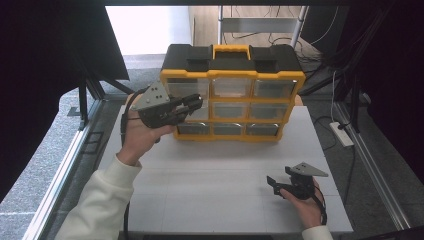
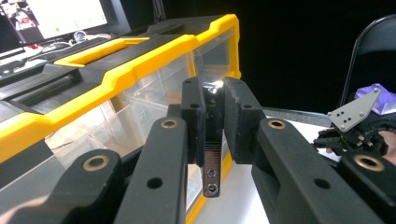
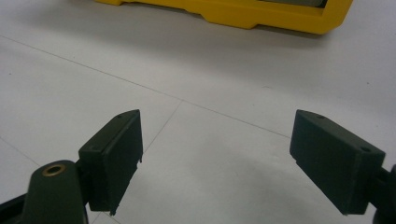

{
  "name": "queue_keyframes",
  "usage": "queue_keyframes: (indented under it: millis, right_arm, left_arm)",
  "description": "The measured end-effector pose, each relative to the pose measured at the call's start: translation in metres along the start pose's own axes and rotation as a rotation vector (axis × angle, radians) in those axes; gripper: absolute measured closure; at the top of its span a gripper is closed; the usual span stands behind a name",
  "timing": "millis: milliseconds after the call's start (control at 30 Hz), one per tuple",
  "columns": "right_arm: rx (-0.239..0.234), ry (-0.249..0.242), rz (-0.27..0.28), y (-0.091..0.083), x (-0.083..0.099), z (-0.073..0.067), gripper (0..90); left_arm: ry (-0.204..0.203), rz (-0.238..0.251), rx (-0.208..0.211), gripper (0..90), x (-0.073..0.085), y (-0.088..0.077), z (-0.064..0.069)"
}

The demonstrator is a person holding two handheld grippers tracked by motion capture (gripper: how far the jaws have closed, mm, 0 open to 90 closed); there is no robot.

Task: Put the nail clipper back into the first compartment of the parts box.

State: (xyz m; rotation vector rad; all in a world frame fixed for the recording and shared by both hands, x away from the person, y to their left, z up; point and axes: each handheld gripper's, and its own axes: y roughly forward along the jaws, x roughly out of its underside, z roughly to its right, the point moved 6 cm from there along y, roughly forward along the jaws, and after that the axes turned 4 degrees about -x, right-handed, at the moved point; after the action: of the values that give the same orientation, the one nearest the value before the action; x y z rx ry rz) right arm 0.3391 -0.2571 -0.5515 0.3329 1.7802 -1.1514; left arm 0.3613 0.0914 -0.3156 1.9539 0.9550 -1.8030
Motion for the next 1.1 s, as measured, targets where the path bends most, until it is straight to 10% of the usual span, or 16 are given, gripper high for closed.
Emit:
queue_keyframes:
  millis: [1100]
  right_arm:
    - [-0.001, 0.004, 0.0, 0.0, 0.0, 0.0, 17.3]
  left_arm:
    - [-0.018, 0.007, -0.047, 78.9, -0.014, 0.002, -0.024]
